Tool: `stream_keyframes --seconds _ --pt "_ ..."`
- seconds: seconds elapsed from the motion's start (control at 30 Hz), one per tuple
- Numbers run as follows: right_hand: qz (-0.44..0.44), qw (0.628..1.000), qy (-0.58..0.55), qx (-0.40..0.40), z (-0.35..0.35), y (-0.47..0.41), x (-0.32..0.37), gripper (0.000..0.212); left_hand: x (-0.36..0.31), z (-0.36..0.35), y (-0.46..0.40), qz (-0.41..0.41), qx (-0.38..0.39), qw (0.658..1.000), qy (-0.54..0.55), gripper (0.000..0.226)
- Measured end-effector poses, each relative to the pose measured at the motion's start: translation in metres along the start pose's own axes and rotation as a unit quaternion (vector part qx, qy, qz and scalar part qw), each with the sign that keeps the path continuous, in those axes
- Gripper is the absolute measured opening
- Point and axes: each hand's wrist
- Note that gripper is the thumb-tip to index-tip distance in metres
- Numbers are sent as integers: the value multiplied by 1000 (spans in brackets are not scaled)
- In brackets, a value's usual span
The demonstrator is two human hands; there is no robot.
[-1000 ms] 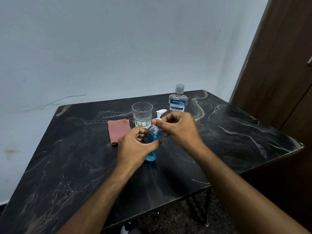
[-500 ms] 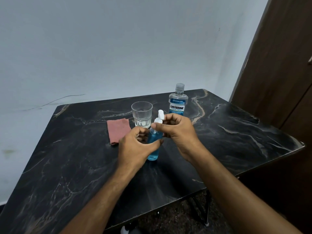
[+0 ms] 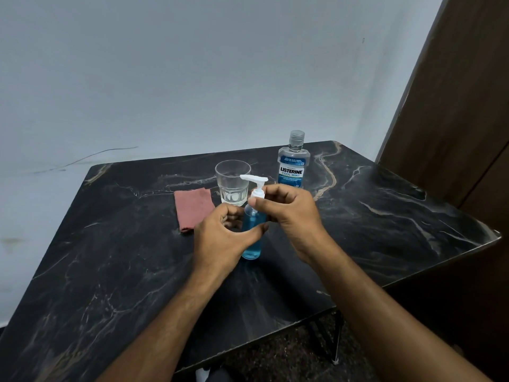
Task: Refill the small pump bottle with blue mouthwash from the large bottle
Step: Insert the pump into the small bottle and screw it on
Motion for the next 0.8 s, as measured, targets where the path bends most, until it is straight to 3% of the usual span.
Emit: stream_keyframes --seconds 0.2,0.33,0.57,0.8 --pt "-1 999 20 -32 -10 -3 0 36 -1 -2 1 12 -1 1000 9 52" --pt "-15 1000 4 3 -7 -5 1 34 -1 -2 0 8 -9 1000 16 50" --pt "13 1000 -2 -23 -3 -1 -8 20 0 -1 -1 5 -8 1000 7 43" --pt "-4 999 -1 -32 -4 0 -12 31 -1 -2 0 5 -4 1000 9 49"
Point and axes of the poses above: each hand's wrist, its own y-axis away from the middle knuckle, its own z-axis out of the back of the hand, x = y × z, and after that the axes turned 6 degrees about -y, right-handed
